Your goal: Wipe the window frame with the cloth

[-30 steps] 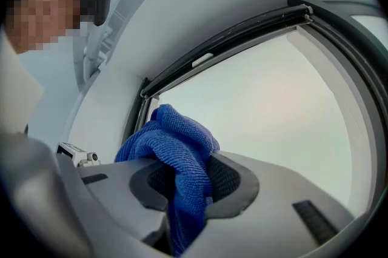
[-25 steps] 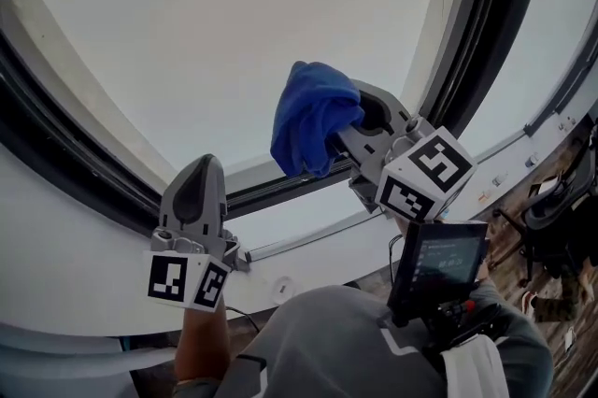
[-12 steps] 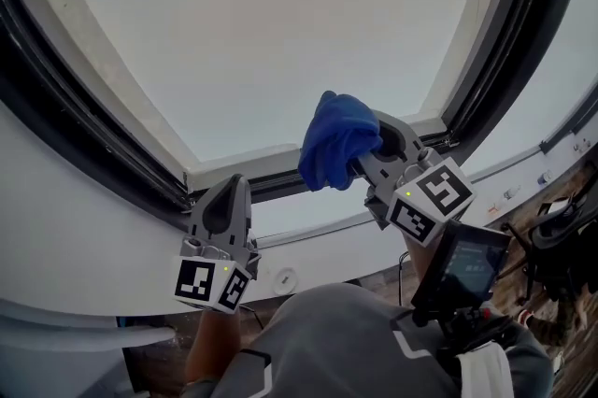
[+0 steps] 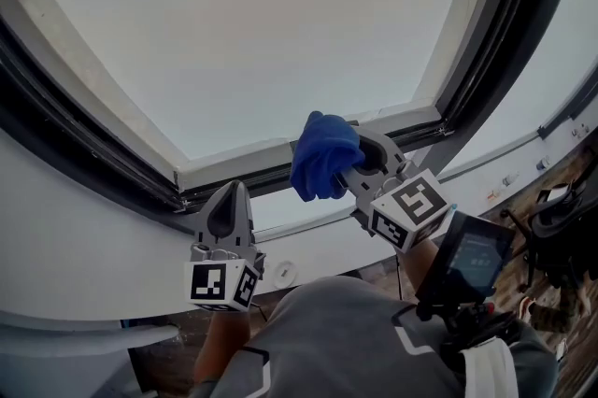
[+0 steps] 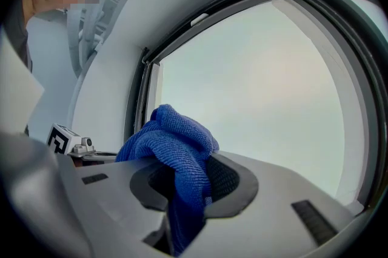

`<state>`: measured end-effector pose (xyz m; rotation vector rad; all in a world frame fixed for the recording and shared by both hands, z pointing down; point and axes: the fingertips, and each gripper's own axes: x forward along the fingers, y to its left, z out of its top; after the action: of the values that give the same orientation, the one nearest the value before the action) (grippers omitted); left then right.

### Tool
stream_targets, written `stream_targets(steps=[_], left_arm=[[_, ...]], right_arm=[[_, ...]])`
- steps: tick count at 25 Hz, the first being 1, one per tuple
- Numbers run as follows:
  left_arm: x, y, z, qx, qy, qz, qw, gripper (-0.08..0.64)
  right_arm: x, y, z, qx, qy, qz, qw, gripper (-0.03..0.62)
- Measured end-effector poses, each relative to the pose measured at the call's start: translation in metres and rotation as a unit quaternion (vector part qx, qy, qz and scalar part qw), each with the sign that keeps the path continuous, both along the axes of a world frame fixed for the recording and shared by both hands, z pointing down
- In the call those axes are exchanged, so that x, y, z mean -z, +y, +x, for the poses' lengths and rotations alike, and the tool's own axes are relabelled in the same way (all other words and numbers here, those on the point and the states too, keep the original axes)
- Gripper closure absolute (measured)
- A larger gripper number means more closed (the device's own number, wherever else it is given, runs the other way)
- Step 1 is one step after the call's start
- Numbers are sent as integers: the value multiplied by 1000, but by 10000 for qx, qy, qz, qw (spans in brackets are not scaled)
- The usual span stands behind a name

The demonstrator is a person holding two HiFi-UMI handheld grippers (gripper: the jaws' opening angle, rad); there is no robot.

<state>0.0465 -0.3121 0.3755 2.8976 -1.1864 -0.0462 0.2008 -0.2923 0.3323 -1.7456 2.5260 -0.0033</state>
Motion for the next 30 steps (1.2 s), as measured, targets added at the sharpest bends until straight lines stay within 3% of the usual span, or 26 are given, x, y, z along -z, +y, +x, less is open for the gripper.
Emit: stream_targets(steps=[8,13,30], left_arm=[[-21,0,13,-58,44,-260,9996,552],[-33,-6,20,-125,268,-676,9973,552],[-31,-11,30,-266,-170,-477,9984,552]], right_arm=[[-24,5,6,-41,6,-106,9999,494],[-39,1,13,-224,11,-232,9995,495],[-42,-3,23,-289,25,-245,9993,495]])
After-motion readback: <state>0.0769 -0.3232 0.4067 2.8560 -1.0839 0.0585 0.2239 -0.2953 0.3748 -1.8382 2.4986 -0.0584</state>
